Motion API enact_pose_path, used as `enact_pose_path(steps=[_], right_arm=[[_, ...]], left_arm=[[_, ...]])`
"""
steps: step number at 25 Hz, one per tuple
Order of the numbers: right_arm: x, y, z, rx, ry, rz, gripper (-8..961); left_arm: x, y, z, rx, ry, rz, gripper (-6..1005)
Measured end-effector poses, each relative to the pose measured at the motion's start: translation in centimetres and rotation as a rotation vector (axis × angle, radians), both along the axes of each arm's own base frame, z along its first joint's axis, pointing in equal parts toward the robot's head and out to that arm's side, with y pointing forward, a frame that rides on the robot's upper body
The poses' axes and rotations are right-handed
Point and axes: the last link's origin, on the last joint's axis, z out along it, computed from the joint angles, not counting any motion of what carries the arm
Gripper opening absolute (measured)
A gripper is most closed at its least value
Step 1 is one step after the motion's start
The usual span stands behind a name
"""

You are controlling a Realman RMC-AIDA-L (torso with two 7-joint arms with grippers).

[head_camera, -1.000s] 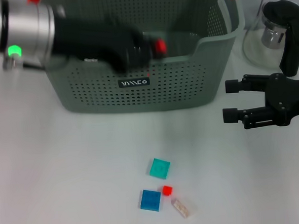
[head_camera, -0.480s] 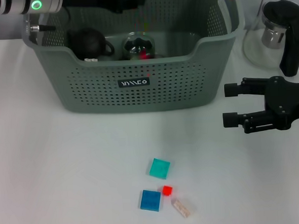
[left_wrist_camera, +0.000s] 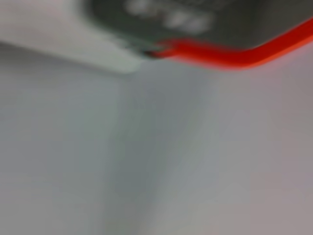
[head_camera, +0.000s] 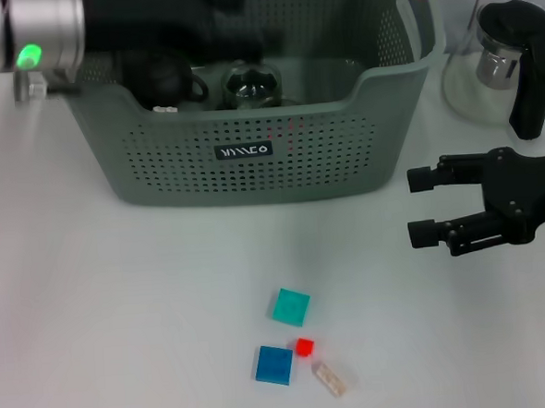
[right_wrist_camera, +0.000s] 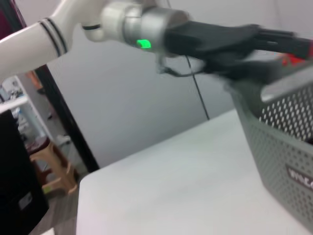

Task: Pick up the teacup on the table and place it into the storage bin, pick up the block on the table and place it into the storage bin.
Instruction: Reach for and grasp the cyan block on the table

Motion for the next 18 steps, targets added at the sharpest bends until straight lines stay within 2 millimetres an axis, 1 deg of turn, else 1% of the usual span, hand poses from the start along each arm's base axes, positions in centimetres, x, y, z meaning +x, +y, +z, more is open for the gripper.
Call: enact_pose_path(steps=[1,2,3,5,7,10,11,12,13,14,18], right_arm=[[-0.2,0.2,0.0,-0.016,-0.014,-0.008,941],[-0.5,0.4,0.1,-0.036,-0.033,-0.017,941],[-0.8,0.8,0.0,-0.058,-0.056,-0.021,941],[-1.6,1.2,-0.3,-0.099,-0.101,-0.019,941],[-2.4,1.6,-0.8,-0.137,-0.147,-0.005,941],[-3.5,2.0,-1.6,-0.174,-0.208,0.019,941],[-4.0,2.2,-1.9,-0.182,-0.229,0.030,941],[-4.3,2.3,-2.0,-0.187,-0.239,0.037,941],[-5.2,2.6,-2.5,-0.199,-0.274,0.058,941],[-5.2,2.6,-2.5,-0.199,-0.274,0.058,941],[-6.9,3.3,-3.6,-0.218,-0.354,0.102,941]], left_arm=[[-0.2,-2.6,-0.1,-0.054,-0.033,-0.114,750],[-0.3,-3.7,-0.1,-0.077,-0.043,-0.164,770],[-0.3,-3.7,-0.1,-0.077,-0.043,-0.164,790],[-1.0,-6.2,-0.3,-0.122,-0.053,-0.245,830],[-1.8,-7.8,-0.4,-0.145,-0.058,-0.279,869],[-3.4,-9.5,-0.3,-0.148,-0.073,-0.290,929],[-4.2,-10.0,-0.3,-0.136,-0.082,-0.284,949],[-4.7,-10.3,-0.4,-0.131,-0.086,-0.279,949],[-5.1,-10.5,-0.5,-0.127,-0.090,-0.273,950],[-5.7,-10.8,-0.7,-0.127,-0.094,-0.264,950],[-7.3,-11.7,-1.7,-0.172,-0.076,-0.206,951]])
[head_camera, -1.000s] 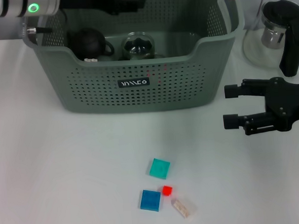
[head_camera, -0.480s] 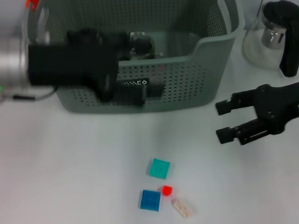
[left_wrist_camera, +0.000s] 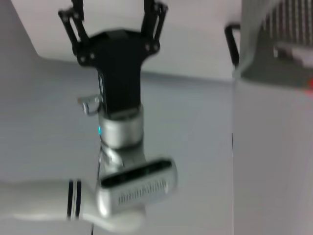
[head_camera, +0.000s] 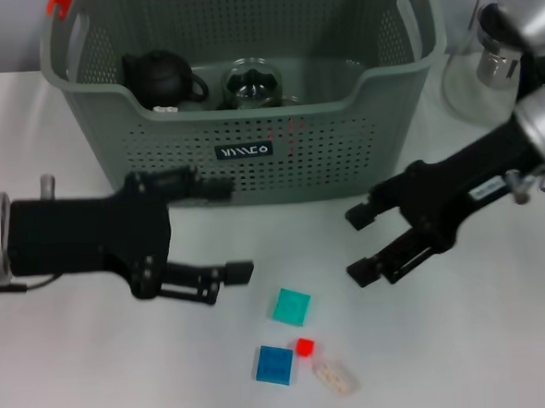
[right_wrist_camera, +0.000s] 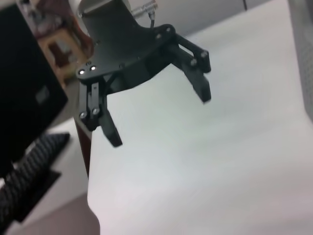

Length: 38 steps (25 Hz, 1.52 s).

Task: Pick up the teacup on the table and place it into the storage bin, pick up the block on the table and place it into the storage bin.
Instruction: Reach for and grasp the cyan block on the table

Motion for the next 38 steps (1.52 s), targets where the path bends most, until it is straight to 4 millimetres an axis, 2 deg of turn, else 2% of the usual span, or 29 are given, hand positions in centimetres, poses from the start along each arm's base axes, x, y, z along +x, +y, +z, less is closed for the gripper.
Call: enact_pose_path(steps=[5,12,20,26,38], right_arm=[[-2.0,0.3,-2.3,-0.031,-0.103,0.071,941],[-3.8,0.3,-6.0,-0.021,-0.239,0.137,942],[-4.0,0.9,-8.4,0.066,-0.352,0.118,942],[-4.2,0.3,-10.5,0.072,-0.380,0.126,941],[-3.6,0.0,-12.6,0.118,-0.394,0.123,939]], left_arm=[[-1.8,-0.3,-0.6,-0.026,0.064,0.082,951],[-3.5,-0.8,0.2,0.021,0.042,0.162,951],[-4.5,-1.1,0.4,0.028,0.074,0.183,952],[-4.3,-1.0,0.3,0.023,0.085,0.169,952],[-4.3,-0.9,0.3,0.029,0.088,0.159,951]])
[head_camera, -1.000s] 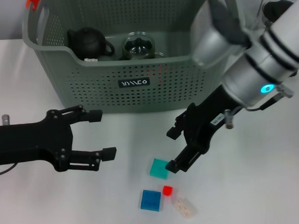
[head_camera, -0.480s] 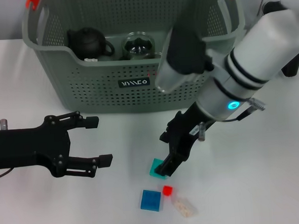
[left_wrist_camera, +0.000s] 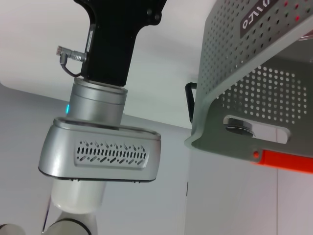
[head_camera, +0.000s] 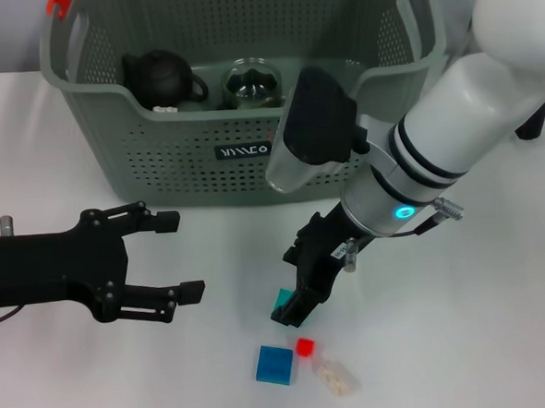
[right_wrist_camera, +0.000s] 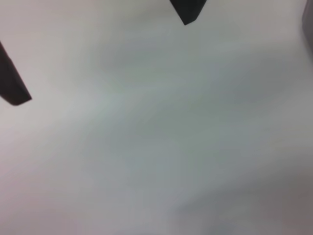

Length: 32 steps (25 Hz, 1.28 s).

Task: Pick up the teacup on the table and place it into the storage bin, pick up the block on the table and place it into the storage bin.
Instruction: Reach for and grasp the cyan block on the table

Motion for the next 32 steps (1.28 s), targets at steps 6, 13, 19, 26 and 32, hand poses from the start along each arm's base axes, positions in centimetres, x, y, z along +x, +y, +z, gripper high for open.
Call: enact_pose_path(steps=[6,13,19,26,32], right_arm=[[0.2,0.0,-0.3,0.017,0.000,0.003,935],[0.6,0.0,-0.7,0.029,-0.012,0.014,923],[0.5,-0.4,-1.1,0.013,-0.007,0.024,847],[0.7,-0.6,-1.2,0.008,-0.012,0.026,835],[1.0,-0.7,-1.5,0.021,-0.020,0.034,833]], left_arm=[[0.0,0.0,-0.1,-0.004,0.002,0.000,951],[-0.1,-0.1,-0.3,-0.009,-0.007,0.006,950],[-0.1,-0.1,-0.3,-0.009,-0.008,0.007,950],[-0.1,-0.1,-0.3,-0.010,-0.008,0.005,950],[-0.1,-0.2,-0.5,-0.011,-0.019,0.005,950]])
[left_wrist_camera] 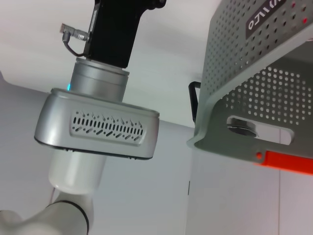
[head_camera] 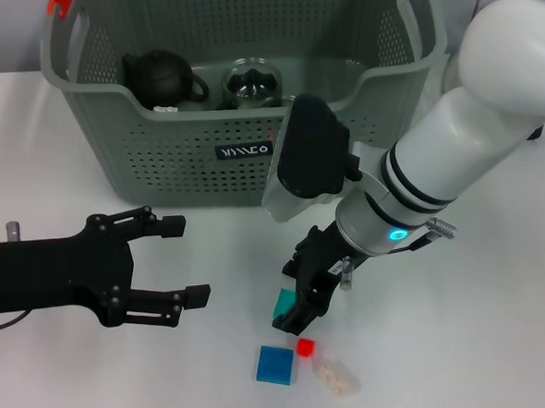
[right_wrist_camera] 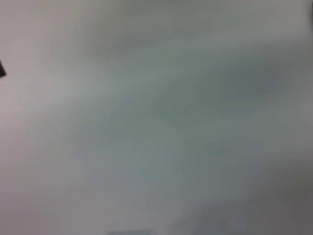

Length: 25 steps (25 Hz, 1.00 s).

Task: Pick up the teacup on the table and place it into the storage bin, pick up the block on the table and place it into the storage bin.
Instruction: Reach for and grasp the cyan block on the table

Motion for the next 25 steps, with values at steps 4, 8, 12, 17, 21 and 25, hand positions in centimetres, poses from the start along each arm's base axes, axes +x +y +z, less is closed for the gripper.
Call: enact_pose_path(steps=[4,8,12,17,21,25], right_arm=[[0.09,-0.06,-0.08,0.001,-0.001,-0.001,823],[0.19,-0.14,-0.14,-0.001,-0.004,-0.001,806],[0.39,-0.15,-0.17,0.005,-0.003,-0.003,788],[0.50,-0.13,-0.19,0.010,-0.001,-0.005,668],[0.46,-0.16,-0.19,0.008,-0.002,-0.002,641],[0.41,-0.33,-0.20,-0.003,-0.006,0.000,643]], left_arm=[[-0.05,0.01,-0.08,0.001,-0.003,0.002,950],[-0.05,0.02,-0.09,0.002,-0.004,0.002,949],[-0.05,0.01,-0.10,0.001,-0.004,0.002,949],[-0.05,0.01,-0.12,0.001,-0.005,0.003,949],[-0.03,0.02,-0.11,0.002,-0.007,0.002,949],[-0.01,0.03,-0.10,0.003,-0.008,0.002,949]])
